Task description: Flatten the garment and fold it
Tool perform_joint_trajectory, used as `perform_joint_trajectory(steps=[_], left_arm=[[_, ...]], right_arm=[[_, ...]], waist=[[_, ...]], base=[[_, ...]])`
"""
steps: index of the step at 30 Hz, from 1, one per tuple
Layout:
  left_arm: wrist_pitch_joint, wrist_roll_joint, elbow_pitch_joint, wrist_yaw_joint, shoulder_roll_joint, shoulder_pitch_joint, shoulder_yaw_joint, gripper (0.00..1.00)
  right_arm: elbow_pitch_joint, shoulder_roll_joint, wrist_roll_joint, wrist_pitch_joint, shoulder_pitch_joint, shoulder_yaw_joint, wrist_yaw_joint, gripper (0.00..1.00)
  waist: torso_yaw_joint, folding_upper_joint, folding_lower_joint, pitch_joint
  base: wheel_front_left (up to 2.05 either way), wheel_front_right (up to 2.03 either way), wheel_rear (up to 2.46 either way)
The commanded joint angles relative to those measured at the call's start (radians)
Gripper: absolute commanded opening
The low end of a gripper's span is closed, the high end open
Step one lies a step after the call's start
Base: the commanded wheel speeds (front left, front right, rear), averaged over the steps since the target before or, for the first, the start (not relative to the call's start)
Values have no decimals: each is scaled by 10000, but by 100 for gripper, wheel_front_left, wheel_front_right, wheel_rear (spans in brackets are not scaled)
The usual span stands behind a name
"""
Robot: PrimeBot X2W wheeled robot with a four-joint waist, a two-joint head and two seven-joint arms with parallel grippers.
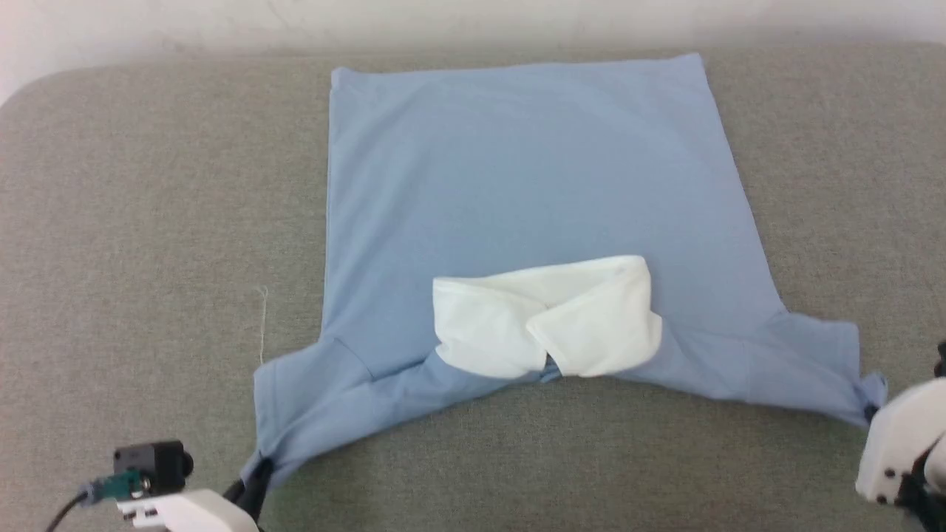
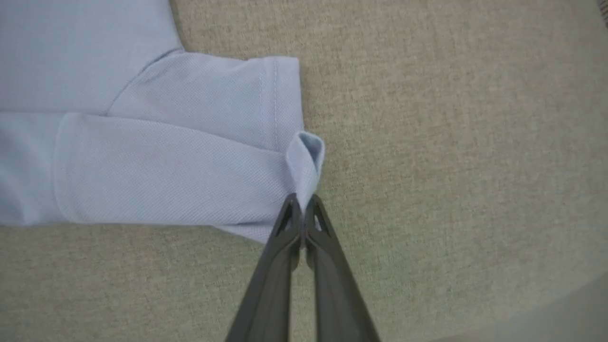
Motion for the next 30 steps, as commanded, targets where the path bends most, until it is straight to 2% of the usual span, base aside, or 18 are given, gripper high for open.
perform_joint_trajectory(steps=[1,7,13,14,15,16,19,26,30], left_arm=[[-86,-165,65,125,-156,307,14,0],[-82,-100,403,363,-276,946,-174,0],[-406,-120,390,404,-588,922,-239,0],[-470,-127,367,398,-633,907,-239,0],[-470,-127,367,398,-633,907,-239,0],[-515,-131,344,392,-664,900,-243,0],[-663,-174,213,388,-757,905,-215,0],[-763,-197,-218,435,-820,1031,-231,0],[-724,-130,-397,450,-778,956,-292,0]], right_arm=[[-95,132,-54,194,377,-230,-21,0],[273,332,11,151,1228,-581,-21,0],[1501,341,795,-851,1315,-484,-21,0],[1601,341,879,-1140,1268,-460,-21,44],[1601,341,879,-1140,1268,-460,-21,44],[1679,342,935,-1387,1240,-425,-21,100],[1653,342,1118,-2320,1100,-410,-21,100],[812,343,1028,-5265,369,-66,-21,100],[782,301,1070,-6380,-492,210,-21,100]], waist=[[38,0,2,-96],[73,0,2,-204],[128,0,2,-387],[134,0,2,-425],[134,0,2,-425],[141,0,2,-460],[179,0,2,-580],[269,0,2,-668],[425,0,2,-538]], base=[[0,0,0],[0,0,0],[0,0,0],[0,0,0],[0,0,0],[0,0,0],[0,0,0],[0,0,0],[0,0,0]])
